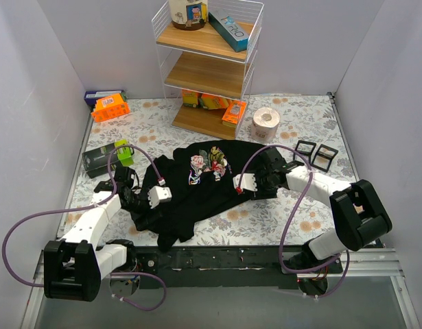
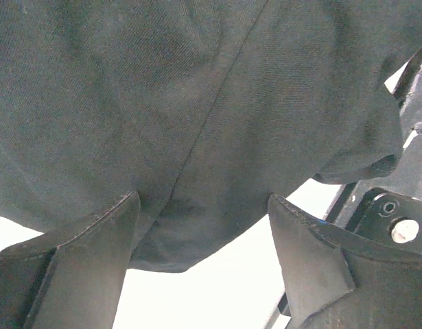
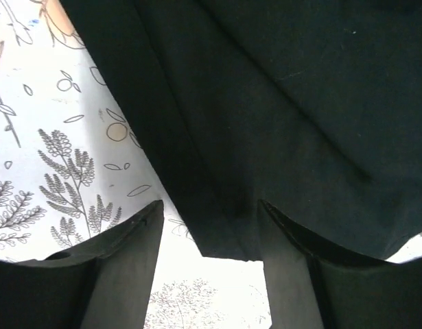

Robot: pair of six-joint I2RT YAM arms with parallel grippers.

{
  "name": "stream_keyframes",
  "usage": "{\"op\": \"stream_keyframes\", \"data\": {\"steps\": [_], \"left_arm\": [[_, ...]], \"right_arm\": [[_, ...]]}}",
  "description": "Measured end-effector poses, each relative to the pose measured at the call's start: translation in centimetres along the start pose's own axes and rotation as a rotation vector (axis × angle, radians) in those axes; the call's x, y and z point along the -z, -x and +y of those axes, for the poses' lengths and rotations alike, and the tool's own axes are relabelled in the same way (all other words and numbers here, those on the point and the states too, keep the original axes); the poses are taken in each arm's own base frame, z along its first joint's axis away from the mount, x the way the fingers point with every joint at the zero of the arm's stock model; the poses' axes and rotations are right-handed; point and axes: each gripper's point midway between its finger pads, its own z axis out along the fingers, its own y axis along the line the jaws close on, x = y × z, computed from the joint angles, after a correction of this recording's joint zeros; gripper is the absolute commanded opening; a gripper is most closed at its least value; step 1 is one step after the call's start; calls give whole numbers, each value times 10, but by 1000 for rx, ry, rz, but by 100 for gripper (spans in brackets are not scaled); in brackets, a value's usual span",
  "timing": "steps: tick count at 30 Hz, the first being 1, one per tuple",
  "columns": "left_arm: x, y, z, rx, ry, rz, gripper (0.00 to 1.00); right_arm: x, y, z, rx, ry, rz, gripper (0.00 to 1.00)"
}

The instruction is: Remove the brooch from the garment

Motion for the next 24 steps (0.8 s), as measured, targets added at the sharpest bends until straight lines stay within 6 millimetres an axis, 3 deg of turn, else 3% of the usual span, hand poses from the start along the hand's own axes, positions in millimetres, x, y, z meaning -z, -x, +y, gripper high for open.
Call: {"op": "stream_keyframes", "data": {"steps": [2, 5, 6, 7, 8, 10, 15, 18, 20, 22, 24], "left_arm": [[-2, -1, 2, -12, -3, 1, 62], [-6, -3, 3, -26, -19, 7, 49], [-8, -4, 3, -30, -31, 12, 46], [-10, -5, 2, -30, -42, 17, 41], [-11, -6, 3, -36, -45, 18, 28], [-14, -9, 1, -29, -72, 31, 0], [-15, -10, 1, -5, -84, 41, 0], [-9, -1, 11, 26, -27, 14, 0], [6, 17, 31, 47, 68, -38, 0], [30, 44, 57, 61, 182, -110, 0], [69, 84, 90, 62, 312, -207, 0]], "right_arm": [[-2, -1, -4, 18, -18, 7, 58], [-4, -3, -11, 40, -49, 16, 34], [-5, -4, -12, 45, -53, 21, 19], [-6, -5, -13, 54, -59, 24, 11], [-8, -6, -13, 57, -59, 30, 5], [-9, -8, -13, 58, -59, 39, 1], [5, 1, -21, -9, -60, 17, 1], [40, 26, -53, -59, -147, -61, 1], [74, 47, -80, -83, -240, -133, 1], [115, 65, -105, -105, -341, -206, 1], [150, 75, -123, -135, -420, -263, 1]]}}
